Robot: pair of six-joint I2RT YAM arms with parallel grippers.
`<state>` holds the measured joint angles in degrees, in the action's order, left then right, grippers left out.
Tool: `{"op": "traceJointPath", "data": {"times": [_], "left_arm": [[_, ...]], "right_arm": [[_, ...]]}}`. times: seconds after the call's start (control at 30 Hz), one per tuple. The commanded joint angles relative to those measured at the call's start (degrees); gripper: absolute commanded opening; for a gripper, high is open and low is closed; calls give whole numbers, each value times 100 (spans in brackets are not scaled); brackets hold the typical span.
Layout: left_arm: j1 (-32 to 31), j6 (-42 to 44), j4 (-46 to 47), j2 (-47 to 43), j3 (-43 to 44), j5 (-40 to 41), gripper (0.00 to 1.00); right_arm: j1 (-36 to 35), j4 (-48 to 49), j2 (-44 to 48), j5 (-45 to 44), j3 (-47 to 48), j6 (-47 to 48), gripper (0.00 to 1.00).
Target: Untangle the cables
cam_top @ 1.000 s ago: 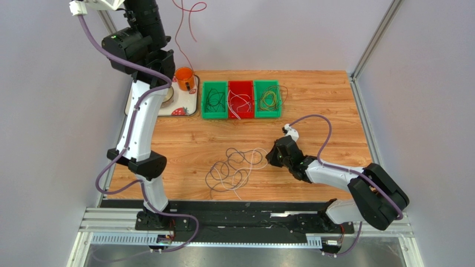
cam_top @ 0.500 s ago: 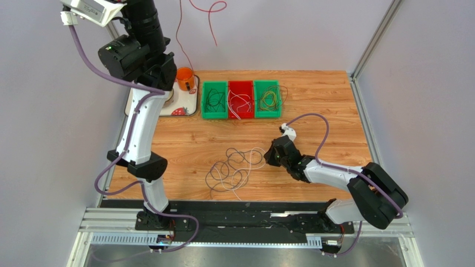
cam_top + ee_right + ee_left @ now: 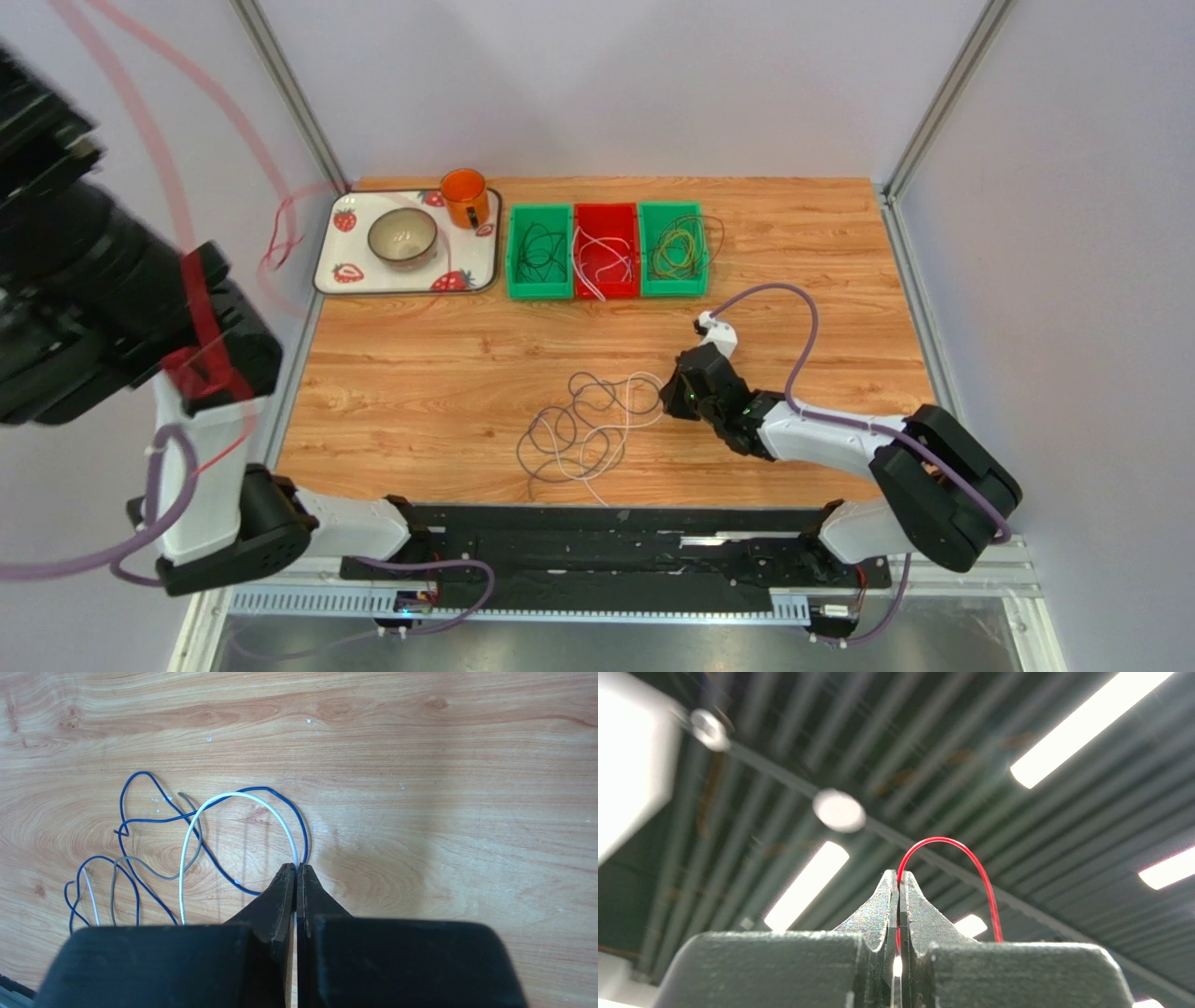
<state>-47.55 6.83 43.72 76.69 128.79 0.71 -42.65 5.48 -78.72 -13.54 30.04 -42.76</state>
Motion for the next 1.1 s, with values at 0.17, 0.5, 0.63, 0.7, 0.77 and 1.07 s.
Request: {"op": "traceJointPath", "data": {"times": [0.17,0.5,0.63,0.7,0.77,1.07], "left_arm": [[-35,1144,-224,-312,-539,448,0],[140,1770,-145,1005,462,483,0],[843,936,-84,1638,997,562,0],[1167,497,4,2060,1209,693,0],[1344,294,92,2489,1534,763,0],[2311,-762,803,3887,1764,1088,0]], "right_arm": [[-243,-152,-74,-500,371,154,0],[-393,-222,-91,-694,423,216,0],[-419,-222,-65,-738,423,225,0],[-428,-214,-74,-738,423,225,0],[-454,-214,-100,-729,450,242,0],[-454,-240,-126,-694,468,295,0]]}}
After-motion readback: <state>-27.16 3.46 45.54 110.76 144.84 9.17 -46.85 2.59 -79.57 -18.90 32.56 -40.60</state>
